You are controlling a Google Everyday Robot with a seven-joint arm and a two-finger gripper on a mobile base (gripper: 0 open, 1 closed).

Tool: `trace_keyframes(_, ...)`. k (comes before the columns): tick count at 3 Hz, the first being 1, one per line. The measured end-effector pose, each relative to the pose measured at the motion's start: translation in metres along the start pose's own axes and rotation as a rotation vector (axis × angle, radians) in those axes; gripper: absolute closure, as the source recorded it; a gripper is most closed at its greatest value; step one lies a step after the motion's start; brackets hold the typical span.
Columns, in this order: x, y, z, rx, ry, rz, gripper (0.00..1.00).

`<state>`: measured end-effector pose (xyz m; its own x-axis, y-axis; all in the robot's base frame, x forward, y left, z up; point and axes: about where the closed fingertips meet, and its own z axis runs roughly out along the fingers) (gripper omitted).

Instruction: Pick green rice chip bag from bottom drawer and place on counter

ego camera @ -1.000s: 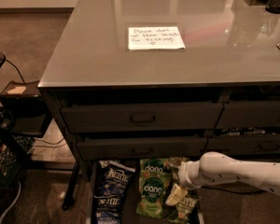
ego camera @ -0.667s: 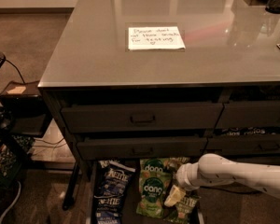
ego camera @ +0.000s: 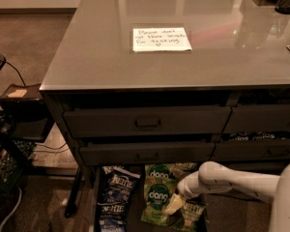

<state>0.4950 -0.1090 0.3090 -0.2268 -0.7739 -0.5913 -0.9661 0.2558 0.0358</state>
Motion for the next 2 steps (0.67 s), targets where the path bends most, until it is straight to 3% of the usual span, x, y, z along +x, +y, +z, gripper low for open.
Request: trace_keyframes(2, 0.021, -0.011, 0.045, -0.040, -0.010, 0.017, 0.00)
